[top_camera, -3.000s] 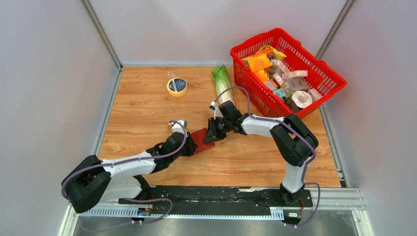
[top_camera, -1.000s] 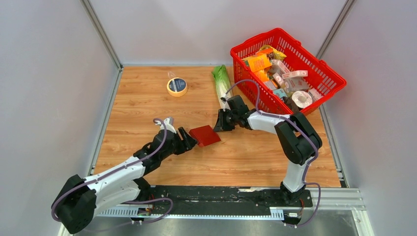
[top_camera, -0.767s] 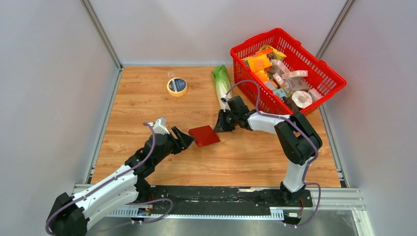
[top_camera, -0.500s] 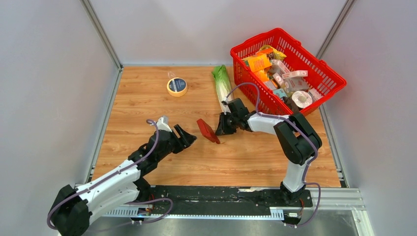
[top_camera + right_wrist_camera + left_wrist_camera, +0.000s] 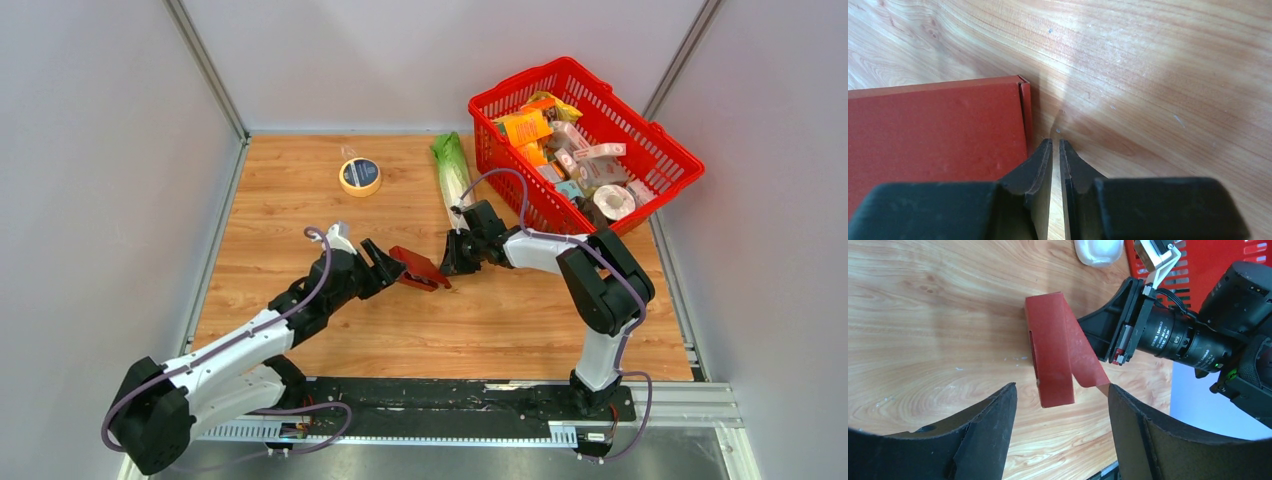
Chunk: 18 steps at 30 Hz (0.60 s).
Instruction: Fold the paper box
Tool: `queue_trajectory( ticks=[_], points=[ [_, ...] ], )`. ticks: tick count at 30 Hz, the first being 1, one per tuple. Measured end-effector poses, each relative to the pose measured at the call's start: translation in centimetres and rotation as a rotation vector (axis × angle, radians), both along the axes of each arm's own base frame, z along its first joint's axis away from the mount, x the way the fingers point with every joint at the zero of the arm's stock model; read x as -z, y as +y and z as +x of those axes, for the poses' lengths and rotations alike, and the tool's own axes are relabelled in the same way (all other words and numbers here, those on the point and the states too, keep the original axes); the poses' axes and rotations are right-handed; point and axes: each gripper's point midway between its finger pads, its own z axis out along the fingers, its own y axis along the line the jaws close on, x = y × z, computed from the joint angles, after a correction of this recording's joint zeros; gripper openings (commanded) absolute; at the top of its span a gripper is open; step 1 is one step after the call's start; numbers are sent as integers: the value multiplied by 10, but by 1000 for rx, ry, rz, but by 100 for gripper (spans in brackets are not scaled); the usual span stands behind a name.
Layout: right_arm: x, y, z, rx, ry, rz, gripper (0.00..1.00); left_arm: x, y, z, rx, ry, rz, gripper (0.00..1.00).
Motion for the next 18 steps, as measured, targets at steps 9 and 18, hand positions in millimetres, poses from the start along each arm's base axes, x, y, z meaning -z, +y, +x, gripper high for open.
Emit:
queue_trajectory(
  ticks=[9,18],
  points=[
    [0,0,0,1,-1,0,22,19,23,-15,-54,19,17,72],
    [-6,-7,-2,17,-9,-28,46,38,72,-44,-136,10,105,75]
  ],
)
